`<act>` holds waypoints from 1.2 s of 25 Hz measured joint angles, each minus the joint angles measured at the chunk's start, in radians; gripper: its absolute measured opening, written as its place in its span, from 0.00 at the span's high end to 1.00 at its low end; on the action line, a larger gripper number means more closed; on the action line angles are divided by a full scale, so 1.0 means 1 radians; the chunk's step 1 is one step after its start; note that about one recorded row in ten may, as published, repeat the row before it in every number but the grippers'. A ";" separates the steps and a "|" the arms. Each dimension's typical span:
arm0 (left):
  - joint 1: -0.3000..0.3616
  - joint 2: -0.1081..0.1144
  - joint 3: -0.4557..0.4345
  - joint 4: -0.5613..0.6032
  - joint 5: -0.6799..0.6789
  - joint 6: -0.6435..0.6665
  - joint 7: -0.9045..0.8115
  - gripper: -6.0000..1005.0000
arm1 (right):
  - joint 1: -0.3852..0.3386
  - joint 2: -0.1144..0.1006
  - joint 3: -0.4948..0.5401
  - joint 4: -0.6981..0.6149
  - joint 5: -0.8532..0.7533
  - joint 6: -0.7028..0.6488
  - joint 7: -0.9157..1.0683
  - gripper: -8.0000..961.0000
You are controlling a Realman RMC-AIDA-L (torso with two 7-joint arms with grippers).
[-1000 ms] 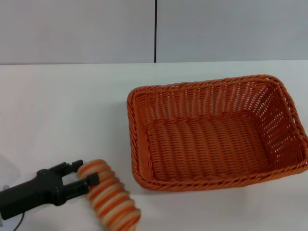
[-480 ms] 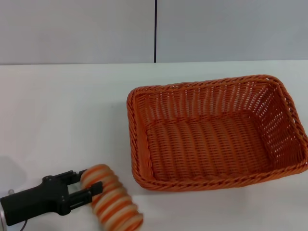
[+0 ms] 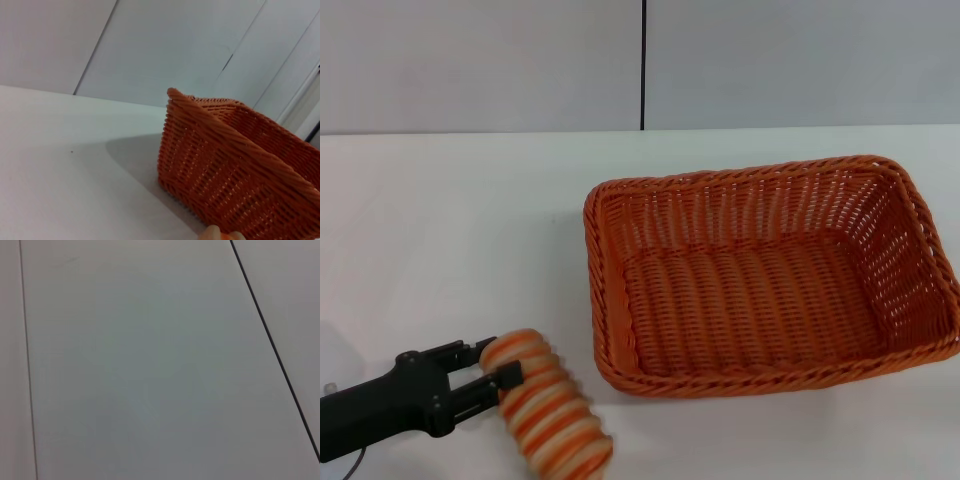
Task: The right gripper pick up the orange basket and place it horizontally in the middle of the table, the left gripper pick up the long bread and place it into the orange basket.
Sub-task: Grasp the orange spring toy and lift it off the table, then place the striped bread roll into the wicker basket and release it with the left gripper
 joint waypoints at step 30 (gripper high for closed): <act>-0.120 -0.010 -0.337 -0.047 -0.109 0.189 -0.022 0.69 | 0.067 0.001 -0.001 0.019 0.000 -0.031 0.000 0.61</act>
